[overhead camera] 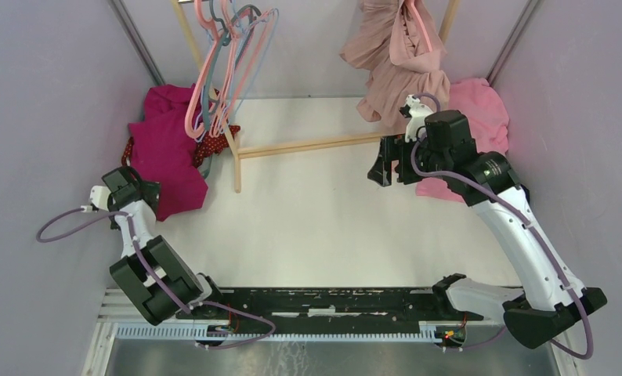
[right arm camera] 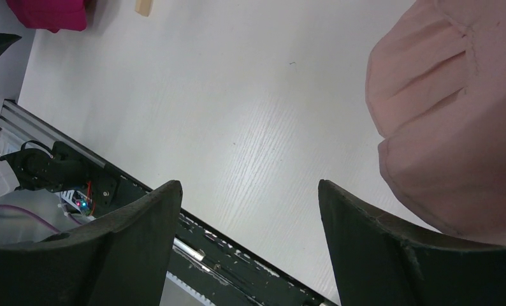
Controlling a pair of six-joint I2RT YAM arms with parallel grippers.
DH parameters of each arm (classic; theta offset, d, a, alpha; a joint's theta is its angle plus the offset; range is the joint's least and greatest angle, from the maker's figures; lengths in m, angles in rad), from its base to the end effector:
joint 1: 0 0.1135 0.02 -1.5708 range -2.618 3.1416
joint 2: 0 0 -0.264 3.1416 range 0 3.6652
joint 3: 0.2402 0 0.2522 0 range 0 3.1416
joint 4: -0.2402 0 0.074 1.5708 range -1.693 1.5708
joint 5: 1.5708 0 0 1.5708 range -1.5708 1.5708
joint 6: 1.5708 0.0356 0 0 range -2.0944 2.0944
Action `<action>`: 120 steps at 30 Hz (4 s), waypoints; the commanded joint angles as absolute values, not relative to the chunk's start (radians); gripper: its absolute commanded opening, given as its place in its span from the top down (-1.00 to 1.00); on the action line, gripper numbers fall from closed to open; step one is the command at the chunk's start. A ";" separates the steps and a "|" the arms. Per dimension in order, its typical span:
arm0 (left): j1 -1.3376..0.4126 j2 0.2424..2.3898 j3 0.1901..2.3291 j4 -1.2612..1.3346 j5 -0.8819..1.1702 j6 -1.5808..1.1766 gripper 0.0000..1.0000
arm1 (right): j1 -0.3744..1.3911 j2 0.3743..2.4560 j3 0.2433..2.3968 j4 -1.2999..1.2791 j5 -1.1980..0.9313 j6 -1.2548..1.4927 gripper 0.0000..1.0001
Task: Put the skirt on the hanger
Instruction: Pick up the skirt from the bin.
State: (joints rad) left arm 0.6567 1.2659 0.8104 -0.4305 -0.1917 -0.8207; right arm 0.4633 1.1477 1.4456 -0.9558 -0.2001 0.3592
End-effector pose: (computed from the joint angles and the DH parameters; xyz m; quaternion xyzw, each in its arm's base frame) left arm 0.1986 0.1617 0.2271 -0.6551 0.6716 0.0625 0.3405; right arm 0.1886 0.1021 0.4169 -0.0904 0.8896 0.2575 0.3662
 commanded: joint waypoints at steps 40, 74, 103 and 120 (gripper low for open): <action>0.738 1.215 0.842 -0.209 0.038 -0.665 -0.60 | 0.502 1.160 1.453 -0.900 -0.186 0.317 -0.68; 0.710 1.369 0.838 -0.077 0.251 -0.708 0.07 | 0.502 1.157 1.413 -0.873 -0.195 0.304 -0.68; 0.571 0.768 0.938 -0.451 0.677 -0.717 0.61 | 0.503 1.076 1.420 -0.905 -0.222 0.338 -0.68; 0.255 0.595 0.844 -0.543 0.801 -0.694 0.56 | 0.504 0.992 1.525 -1.023 -0.116 0.351 -0.99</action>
State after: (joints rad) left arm 0.3267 0.5900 0.8352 -0.6006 0.6781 -0.6762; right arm 0.4976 1.0256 1.4879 -1.0107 -0.1589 0.3424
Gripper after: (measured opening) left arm 0.215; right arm 0.994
